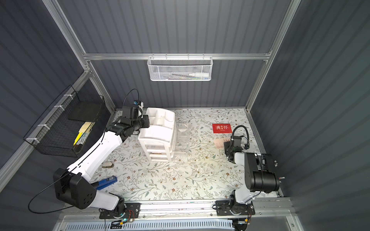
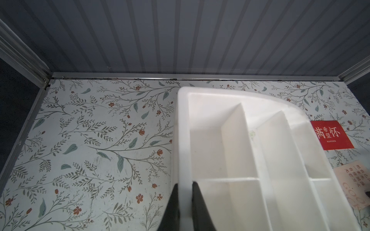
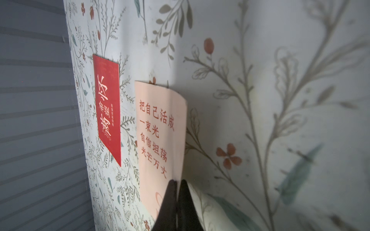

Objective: Take the postcards out of the drawer
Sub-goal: Place the postcard at the center of the board.

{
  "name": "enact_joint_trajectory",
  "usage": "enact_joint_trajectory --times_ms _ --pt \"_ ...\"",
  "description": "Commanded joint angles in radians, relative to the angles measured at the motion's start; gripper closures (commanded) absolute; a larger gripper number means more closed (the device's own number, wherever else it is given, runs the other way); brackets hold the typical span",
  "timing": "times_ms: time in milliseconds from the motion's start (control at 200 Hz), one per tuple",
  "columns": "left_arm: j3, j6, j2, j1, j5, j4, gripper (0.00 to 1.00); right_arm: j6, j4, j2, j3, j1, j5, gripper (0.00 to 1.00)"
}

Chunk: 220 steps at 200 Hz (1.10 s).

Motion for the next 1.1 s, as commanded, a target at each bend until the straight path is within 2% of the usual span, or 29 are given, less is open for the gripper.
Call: enact_joint_trajectory --times_ms 0,525,720,920,1096 --pt "-0.065 0.078 0.083 -0.006 0.016 -0.107 1.00 0.032 0.016 0.028 0.025 -0.004 0.021 0.97" --pt "-0.061 0.081 0.087 -0.007 0.017 -0.108 1.00 0.094 0.095 0.112 0.051 -0.004 0.039 0.94" --pt "-0.061 0.081 0.087 -0.006 0.019 -0.110 1.00 0.107 0.092 0.113 0.055 -0.005 0.035 0.81" --pt "-0.061 0.081 0.087 -0.006 0.019 -0.109 1.00 0.105 0.080 0.102 0.059 -0.003 0.030 0.76" --pt "-0.060 0.081 0.085 -0.006 0.021 -0.110 1.00 0.107 0.056 0.084 0.061 -0.003 0.026 0.68"
